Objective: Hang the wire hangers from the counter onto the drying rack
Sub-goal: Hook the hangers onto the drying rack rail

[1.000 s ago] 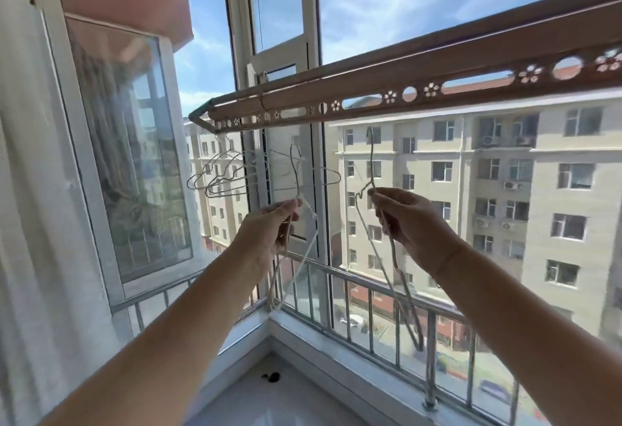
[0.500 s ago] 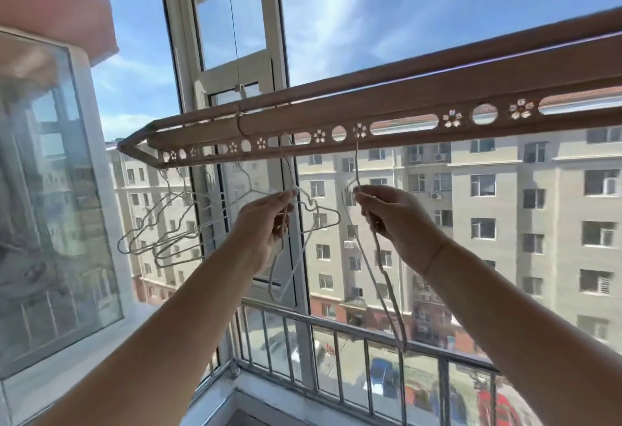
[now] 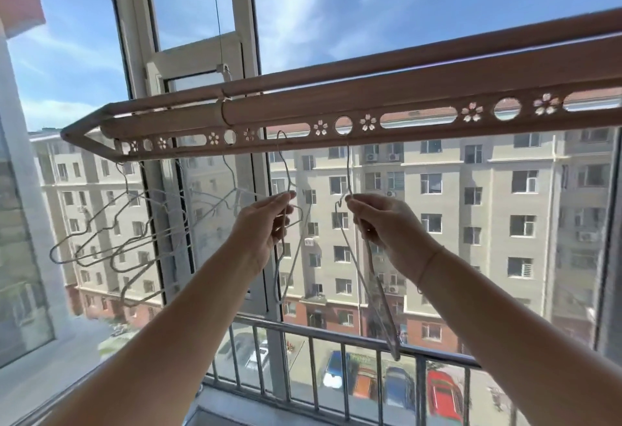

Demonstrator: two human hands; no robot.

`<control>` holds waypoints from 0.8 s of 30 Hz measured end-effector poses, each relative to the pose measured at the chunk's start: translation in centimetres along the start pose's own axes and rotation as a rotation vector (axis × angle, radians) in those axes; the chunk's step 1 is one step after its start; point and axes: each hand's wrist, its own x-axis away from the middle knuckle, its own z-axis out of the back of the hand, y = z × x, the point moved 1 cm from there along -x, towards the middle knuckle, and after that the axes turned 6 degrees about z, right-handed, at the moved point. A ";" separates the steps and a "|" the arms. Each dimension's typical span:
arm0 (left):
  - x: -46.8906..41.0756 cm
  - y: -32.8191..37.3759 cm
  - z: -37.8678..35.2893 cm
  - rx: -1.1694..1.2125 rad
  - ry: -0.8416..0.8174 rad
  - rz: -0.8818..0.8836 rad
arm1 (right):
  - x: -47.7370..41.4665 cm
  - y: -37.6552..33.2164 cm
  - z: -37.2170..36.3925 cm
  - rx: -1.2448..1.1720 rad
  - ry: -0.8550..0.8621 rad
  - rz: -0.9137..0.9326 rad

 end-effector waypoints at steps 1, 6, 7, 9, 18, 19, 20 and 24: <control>-0.1 -0.1 0.0 0.003 -0.004 0.000 | -0.1 0.0 -0.1 -0.006 0.005 -0.004; -0.8 0.7 0.0 0.023 -0.025 -0.012 | -0.3 0.0 -0.6 -0.014 0.033 -0.024; -1.0 0.9 0.0 0.029 -0.028 -0.016 | -0.3 0.0 -0.7 -0.010 0.036 -0.023; -1.5 1.3 0.0 0.030 -0.031 -0.023 | -0.3 0.0 -0.8 -0.003 0.039 -0.022; -1.3 0.7 0.1 -0.044 -0.037 0.047 | 0.3 0.0 -1.0 0.004 0.048 -0.028; -1.3 0.5 0.3 -0.039 -0.036 0.050 | 0.4 -0.1 -1.0 0.002 0.049 -0.024; -1.2 0.4 0.5 -0.038 -0.033 0.053 | 0.5 -0.1 -1.0 0.001 0.052 -0.021; -0.6 -0.2 1.4 -0.059 -0.029 0.047 | 1.1 0.0 -0.7 -0.023 0.057 -0.033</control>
